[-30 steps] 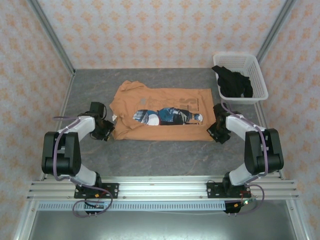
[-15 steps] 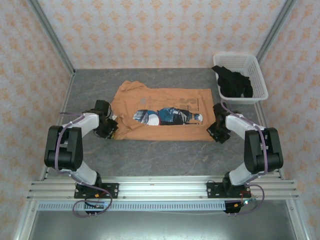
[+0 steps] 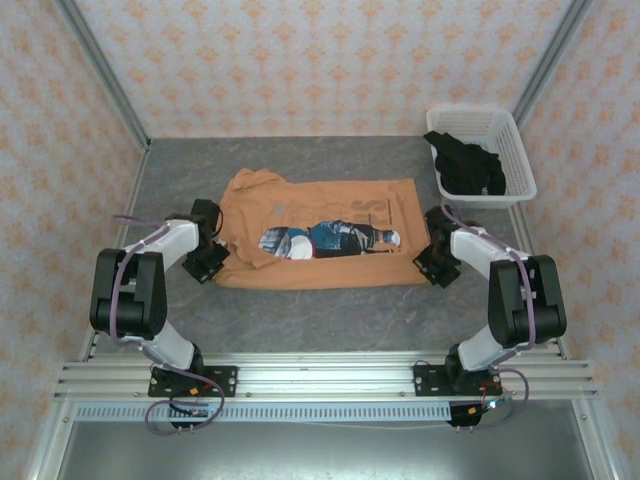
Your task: Fold and stack the t-shirts
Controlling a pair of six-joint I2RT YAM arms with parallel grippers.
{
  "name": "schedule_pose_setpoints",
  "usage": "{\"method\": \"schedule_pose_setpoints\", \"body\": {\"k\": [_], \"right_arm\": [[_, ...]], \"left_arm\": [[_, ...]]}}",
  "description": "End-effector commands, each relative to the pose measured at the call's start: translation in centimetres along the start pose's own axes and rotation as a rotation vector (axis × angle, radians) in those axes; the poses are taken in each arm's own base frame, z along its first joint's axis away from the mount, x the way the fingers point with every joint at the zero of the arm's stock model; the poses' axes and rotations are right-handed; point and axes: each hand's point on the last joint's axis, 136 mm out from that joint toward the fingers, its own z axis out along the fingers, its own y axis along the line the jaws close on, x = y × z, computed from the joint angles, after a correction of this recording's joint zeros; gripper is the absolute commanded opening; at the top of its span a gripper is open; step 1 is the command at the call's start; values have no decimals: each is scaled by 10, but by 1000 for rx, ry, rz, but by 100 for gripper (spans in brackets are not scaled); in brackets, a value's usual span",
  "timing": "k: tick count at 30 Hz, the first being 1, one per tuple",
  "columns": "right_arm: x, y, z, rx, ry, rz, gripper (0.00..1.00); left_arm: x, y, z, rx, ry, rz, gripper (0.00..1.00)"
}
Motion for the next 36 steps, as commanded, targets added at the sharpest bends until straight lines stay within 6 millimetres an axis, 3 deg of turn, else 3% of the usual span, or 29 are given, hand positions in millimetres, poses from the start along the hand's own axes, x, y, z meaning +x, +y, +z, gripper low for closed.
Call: {"method": "schedule_pose_setpoints", "body": {"k": [1,7,9,11,14,17,20,24,27,31,36], "right_arm": [[0,-18,-4,74,-21,-18,0],[20,-22,11,82,37,-12,0],[24,-22,13,85,46,-9,0],[23,-20,7,75,34,-10,12],[18,-13,-11,28,-5,-13,29],[13,-2,-34,-36,-44,-27,39],[11,13,-53,-137,-74,-54,45],[24,69,-73,-451,-18,-144,53],[34,100,-90,-626,22,-210,56],[36,112,-102,-676,33,-248,56],[36,111,-98,-669,38,-225,56]], "left_arm": [[-5,34,-12,-160,-47,69,0],[7,46,2,-221,7,76,0],[8,46,2,-220,9,75,10],[4,43,-10,-195,-30,75,26],[-5,31,-44,-133,-116,89,42],[-1,8,-74,-12,-134,78,51],[19,-27,-88,160,-93,56,58],[52,-62,-69,300,72,-48,59],[67,-75,-55,299,121,-53,59],[74,-79,-42,268,135,-40,58],[81,-79,-23,225,155,-19,52]]}}
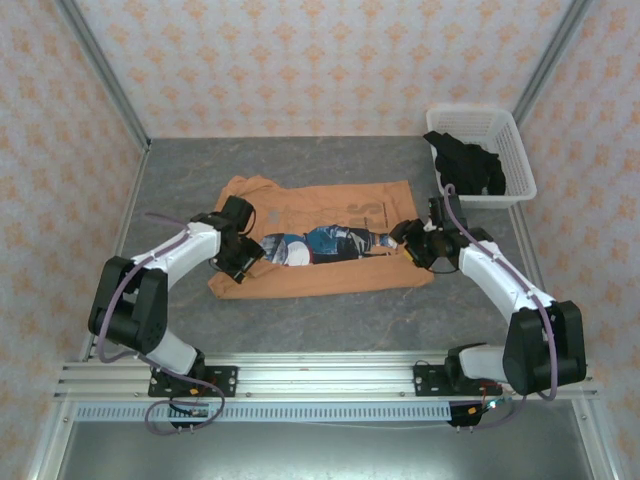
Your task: Fold and stack the t-shirts
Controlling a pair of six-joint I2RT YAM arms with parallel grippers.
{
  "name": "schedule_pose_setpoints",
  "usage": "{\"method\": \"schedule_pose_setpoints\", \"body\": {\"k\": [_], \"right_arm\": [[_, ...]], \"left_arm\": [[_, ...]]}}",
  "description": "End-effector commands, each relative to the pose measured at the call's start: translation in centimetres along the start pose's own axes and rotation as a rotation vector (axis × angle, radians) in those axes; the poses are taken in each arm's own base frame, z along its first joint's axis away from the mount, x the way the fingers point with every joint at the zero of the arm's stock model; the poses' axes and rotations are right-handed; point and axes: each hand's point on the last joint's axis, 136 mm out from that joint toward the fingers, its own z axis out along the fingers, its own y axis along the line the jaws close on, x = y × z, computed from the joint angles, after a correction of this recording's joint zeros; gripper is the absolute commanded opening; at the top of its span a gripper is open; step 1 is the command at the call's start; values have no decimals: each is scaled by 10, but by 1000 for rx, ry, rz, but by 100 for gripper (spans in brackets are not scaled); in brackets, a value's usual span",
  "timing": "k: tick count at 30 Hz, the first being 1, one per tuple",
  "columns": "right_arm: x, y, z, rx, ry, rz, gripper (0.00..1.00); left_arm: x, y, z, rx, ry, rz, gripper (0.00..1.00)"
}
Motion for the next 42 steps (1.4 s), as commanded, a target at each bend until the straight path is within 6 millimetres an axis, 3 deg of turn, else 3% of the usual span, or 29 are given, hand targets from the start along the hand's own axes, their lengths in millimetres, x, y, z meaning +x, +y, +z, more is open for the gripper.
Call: {"method": "schedule_pose_setpoints", "body": {"k": [1,7,11,13,19,29,37,42], "right_arm": [[0,8,1,-40,4,-12,56],[1,3,3,-24,1,4,55],[0,2,2,-17,-5,7,54],[-1,1,1,-8,-7,9,54],[1,-3,3,10,1,17,52],[5,-9,8,30,27,34,52],[8,-14,11,40,39,42,52],[8,-13,12,40,45,42,52]], "left_arm": [[5,1,13,-25,24,-9,51],[4,0,17,-53,12,11,38],[-3,-11,13,-39,-25,48,9],[-5,-19,9,-34,-38,79,0],[-4,-37,2,-95,-30,222,0],[-6,-61,13,-317,-12,523,0],[-12,-86,16,-338,-61,629,0],[-18,-90,15,-375,-100,644,12]]}}
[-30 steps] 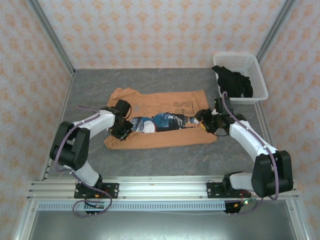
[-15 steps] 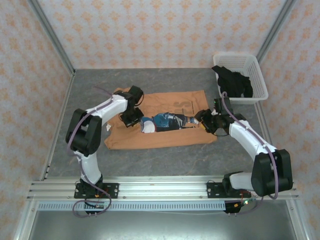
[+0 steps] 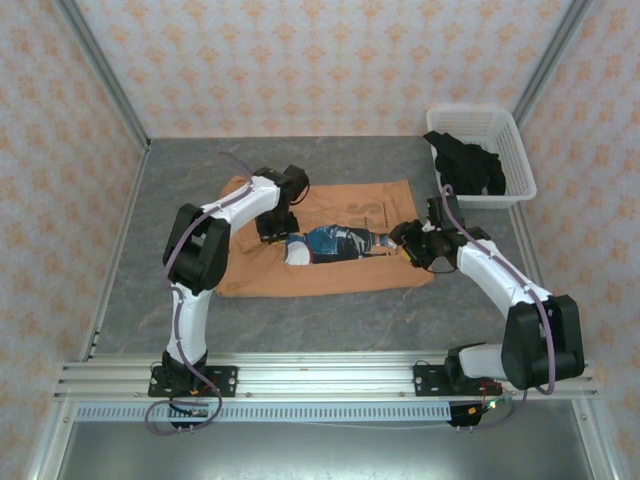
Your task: Fold and stack the t-shirts
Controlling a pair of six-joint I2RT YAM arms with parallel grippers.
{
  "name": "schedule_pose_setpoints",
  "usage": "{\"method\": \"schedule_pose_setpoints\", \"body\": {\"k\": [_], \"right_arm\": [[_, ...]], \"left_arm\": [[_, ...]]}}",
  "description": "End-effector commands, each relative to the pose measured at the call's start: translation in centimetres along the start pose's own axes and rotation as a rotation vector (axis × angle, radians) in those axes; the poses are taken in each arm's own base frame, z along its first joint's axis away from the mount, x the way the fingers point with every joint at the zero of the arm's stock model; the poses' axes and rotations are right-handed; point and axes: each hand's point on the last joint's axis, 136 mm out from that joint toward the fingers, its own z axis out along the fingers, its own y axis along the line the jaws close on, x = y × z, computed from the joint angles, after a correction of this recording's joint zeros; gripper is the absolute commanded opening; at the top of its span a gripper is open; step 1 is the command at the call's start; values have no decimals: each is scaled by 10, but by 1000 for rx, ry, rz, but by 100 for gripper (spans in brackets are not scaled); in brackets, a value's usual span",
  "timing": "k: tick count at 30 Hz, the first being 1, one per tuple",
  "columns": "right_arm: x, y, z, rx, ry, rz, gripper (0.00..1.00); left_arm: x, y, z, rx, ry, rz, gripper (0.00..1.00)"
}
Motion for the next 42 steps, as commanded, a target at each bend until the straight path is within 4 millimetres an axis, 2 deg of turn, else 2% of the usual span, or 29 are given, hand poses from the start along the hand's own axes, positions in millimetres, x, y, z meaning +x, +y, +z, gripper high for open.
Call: {"method": "schedule_pose_setpoints", "body": {"k": [1,4,7,10,12,14,18,22,25,27,30,34,38,42], "right_arm": [[5,-10,5,32,22,19,51],[5,-9,6,32,25,18,51],[5,-9,7,32,26,19,51],[5,-10,9,33,33,19,51],[5,-9,10,30,34,19,51],[4,-7,11,23,35,15,51],[3,-1,13,-5,38,4,51],[3,2,15,-9,50,1,51],[1,4,15,-11,51,-3,51],[1,5,14,-13,51,-6,51],[1,5,14,-11,53,-7,51],[3,2,14,-8,55,-3,51],[5,-1,15,-6,56,3,51],[4,0,14,-8,53,3,51]], "left_arm": [[-2,11,-5,-75,-30,36,13],[-11,2,-15,-6,-97,26,18],[-19,-6,-33,74,-173,31,35],[-25,6,-52,66,-256,16,47],[-23,17,-62,82,-276,-11,48],[-14,28,-56,120,-237,-66,48],[8,51,-28,203,-106,-227,45],[11,51,-14,305,-60,-315,46],[8,49,-3,331,-46,-355,50],[7,52,6,327,-35,-397,57],[2,55,17,345,-46,-472,63],[-9,55,22,359,-80,-530,64],[-19,61,25,297,-90,-520,63],[-36,66,20,277,-126,-521,62]]}}
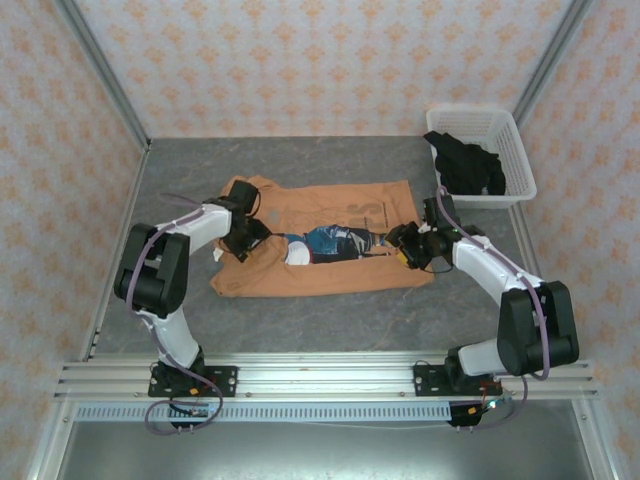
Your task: Fold and stack the t-shirts
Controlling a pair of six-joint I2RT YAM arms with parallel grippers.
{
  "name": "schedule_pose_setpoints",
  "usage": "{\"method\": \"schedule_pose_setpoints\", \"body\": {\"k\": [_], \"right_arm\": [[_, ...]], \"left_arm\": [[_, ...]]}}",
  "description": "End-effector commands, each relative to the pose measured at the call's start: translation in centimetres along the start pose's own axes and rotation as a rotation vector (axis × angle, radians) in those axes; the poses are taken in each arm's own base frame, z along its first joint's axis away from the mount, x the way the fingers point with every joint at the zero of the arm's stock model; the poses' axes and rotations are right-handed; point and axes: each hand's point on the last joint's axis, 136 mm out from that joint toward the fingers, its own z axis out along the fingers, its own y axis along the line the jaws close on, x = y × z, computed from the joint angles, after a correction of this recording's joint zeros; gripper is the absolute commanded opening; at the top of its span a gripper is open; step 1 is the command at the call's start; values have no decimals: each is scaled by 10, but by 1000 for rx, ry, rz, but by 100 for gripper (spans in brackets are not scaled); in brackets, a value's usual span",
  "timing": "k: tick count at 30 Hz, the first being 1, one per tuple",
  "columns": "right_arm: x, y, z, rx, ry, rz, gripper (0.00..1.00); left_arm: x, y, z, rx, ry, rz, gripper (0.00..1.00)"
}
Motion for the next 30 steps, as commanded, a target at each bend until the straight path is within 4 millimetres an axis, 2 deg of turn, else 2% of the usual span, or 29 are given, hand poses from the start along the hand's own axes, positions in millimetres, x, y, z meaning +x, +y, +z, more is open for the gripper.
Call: {"method": "schedule_pose_setpoints", "body": {"k": [1,6,8,11,14,16,17,19,22,25,30], "right_arm": [[0,4,-2,-15,-4,-13,51],[1,3,-1,-12,0,-11,51],[1,3,-2,-11,-1,-14,51],[0,0,-2,9,-9,-10,51],[-5,-6,-8,45,-52,-10,50],[-10,-11,-13,77,-94,-8,50],[-13,-14,-15,94,-114,-4,49],[-22,-25,-22,143,-167,19,47],[-33,-47,-32,233,-229,77,42],[-40,-67,-33,307,-240,125,35],[-52,-72,-24,340,-228,137,30]], "left_arm": [[-29,-5,-6,-27,-82,-4,62],[-42,-13,-4,-59,-94,23,62],[-43,-13,7,-83,-78,31,61],[-47,-16,11,-100,-76,43,60],[-54,-17,-1,-104,-111,54,60],[-55,-14,-16,-115,-140,65,60],[-57,-14,-31,-103,-166,70,60],[-53,-1,-53,-122,-194,77,60],[-37,30,-72,-179,-178,83,58],[-16,70,-77,-245,-124,65,56],[3,133,-74,-280,-44,-79,52]]}}
